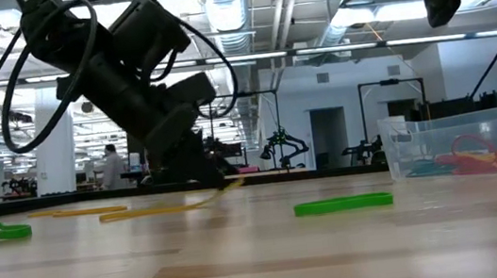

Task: Pick and place items into bin
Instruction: Put the yellow rubber band into the transparent bin

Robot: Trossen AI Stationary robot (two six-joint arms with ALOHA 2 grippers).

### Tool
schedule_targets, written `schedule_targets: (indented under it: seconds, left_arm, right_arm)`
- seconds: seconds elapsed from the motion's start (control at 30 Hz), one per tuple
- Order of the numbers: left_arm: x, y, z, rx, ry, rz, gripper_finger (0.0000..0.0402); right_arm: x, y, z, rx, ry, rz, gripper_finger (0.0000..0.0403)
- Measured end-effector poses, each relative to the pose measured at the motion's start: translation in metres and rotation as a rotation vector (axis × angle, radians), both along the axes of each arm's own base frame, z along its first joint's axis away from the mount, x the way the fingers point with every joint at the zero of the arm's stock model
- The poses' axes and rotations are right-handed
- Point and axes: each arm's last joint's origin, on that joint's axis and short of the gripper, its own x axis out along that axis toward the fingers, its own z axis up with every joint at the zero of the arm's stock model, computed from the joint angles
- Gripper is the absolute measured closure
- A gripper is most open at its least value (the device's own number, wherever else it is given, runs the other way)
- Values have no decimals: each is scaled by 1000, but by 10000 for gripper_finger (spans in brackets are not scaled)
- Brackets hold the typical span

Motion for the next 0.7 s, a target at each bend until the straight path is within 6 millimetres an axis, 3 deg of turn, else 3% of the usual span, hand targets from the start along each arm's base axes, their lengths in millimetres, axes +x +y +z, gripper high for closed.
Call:
schedule_targets:
  seconds: [0.33, 0.57, 0.7]
  left_arm:
    - [7, -1, 8, 2, -65, -10, 401]
    - [40, -3, 49, 90, -232, -81, 401]
    - [56, -4, 75, 146, -308, -114, 401]
  right_arm:
    - [4, -8, 0, 0, 0, -48, 296]
    - [11, -19, -4, -25, 35, -38, 295]
    - [28, -24, -3, 4, 87, -28, 285]
